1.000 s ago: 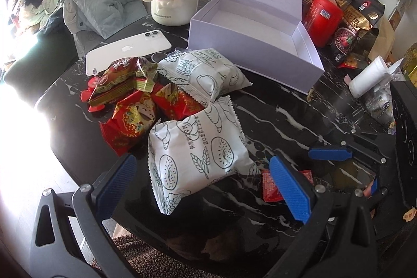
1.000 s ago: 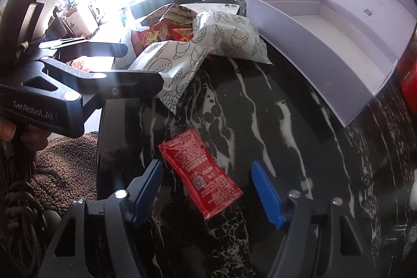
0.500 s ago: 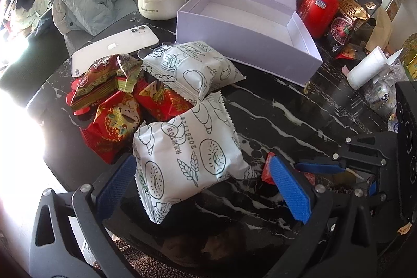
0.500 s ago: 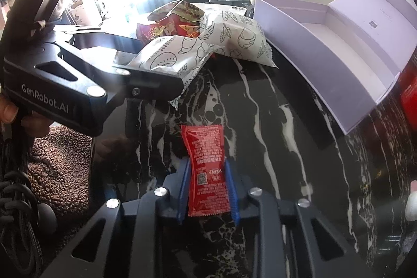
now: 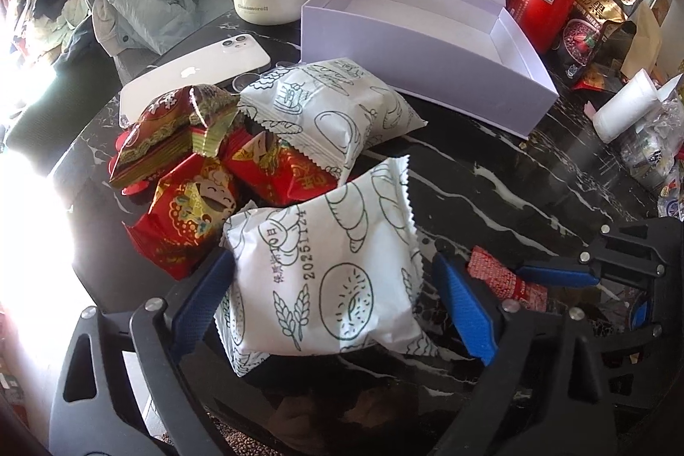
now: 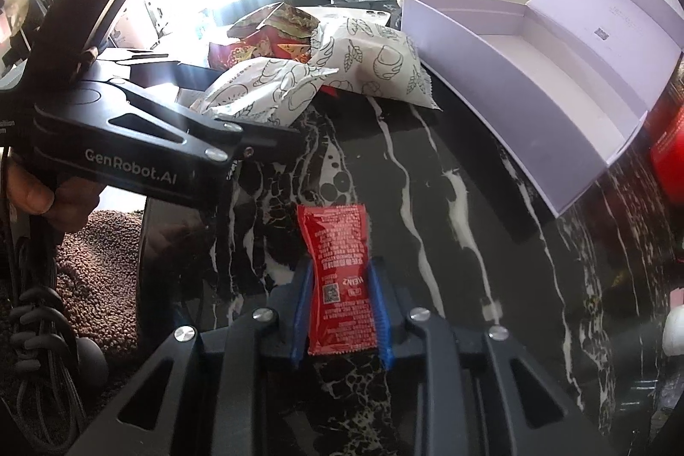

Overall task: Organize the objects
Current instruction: 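Grasp the red sauce sachet with the right gripper while the left gripper grasps a white pastry packet, then carry the white packet and red sachet into the lavender box with both grippers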

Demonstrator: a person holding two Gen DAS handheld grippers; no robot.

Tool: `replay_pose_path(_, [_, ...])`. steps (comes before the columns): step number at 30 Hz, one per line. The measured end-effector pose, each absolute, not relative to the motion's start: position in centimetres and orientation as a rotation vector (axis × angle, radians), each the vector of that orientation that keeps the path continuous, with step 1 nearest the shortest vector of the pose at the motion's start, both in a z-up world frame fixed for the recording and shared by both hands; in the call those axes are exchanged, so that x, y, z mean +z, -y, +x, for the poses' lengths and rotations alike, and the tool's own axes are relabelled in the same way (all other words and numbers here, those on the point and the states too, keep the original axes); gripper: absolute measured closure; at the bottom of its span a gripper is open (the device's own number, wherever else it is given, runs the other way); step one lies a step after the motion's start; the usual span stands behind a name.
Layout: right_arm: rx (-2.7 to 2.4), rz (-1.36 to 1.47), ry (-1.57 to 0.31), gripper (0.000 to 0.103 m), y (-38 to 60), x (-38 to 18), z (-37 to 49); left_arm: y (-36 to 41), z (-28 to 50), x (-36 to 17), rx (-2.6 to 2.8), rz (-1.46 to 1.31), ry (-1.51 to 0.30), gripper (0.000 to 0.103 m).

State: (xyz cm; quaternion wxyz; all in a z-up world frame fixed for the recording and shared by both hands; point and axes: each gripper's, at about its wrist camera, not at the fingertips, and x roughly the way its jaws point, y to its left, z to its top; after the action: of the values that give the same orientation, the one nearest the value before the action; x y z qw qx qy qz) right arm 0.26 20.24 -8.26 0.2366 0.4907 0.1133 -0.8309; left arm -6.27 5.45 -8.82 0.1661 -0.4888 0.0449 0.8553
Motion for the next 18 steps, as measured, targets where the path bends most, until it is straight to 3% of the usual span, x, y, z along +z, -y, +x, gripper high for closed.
replay_pose_path(2, [-2.283, 1.343, -0.309, 0.077, -20.3, -8.3, 0.3, -5.0, -6.3, -8.8, 2.469, -1.376, -0.128, 0.027])
replay_pose_path(5, [-2.295, 1.341, -0.311, 0.077, -20.5, -8.3, 0.1, -4.3, -6.2, -8.7, 2.474, -1.363, -0.096, 0.033])
replay_pose_path(18, [-2.377, 1.263, -0.288, 0.081, -20.3, -5.3, -0.7, -3.4, -5.4, -6.7, 2.349, -1.331, -0.010, 0.042])
